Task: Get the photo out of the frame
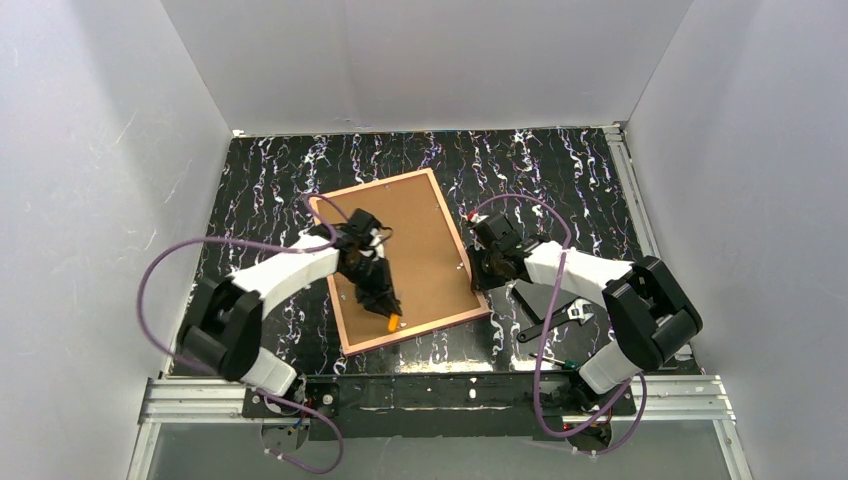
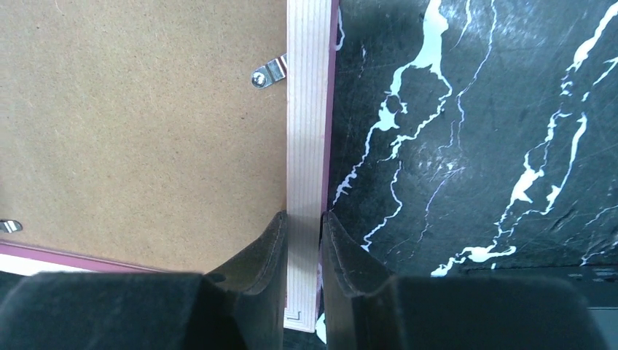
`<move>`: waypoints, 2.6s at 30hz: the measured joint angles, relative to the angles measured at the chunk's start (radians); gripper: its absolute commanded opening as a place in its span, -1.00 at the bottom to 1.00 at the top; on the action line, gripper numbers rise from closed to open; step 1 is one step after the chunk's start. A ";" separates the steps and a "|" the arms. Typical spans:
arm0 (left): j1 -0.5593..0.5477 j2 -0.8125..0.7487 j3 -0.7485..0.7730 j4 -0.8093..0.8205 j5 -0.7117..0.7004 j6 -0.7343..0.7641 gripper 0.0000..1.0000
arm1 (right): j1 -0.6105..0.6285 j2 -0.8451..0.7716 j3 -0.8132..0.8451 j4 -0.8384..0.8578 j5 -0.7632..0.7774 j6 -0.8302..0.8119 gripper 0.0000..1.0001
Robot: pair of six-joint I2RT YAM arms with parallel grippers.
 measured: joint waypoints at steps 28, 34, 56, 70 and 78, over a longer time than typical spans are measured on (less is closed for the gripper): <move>-0.246 0.545 0.320 0.389 0.185 -0.272 -1.00 | 0.003 -0.041 -0.060 0.044 -0.033 0.092 -0.97; -0.232 0.587 0.357 0.364 0.230 -0.260 -1.00 | 0.003 -0.049 -0.069 0.054 -0.032 0.089 -0.97; -0.119 0.632 0.377 0.410 0.308 -0.283 -1.00 | 0.005 -0.049 -0.069 0.056 -0.029 0.086 -0.97; -0.100 0.145 0.329 -0.061 0.101 0.018 -1.00 | 0.012 -0.111 -0.046 -0.027 -0.037 0.064 0.54; -0.100 -0.002 0.040 0.003 -0.028 -0.103 -1.00 | 0.025 -0.237 -0.005 -0.011 -0.161 0.084 0.68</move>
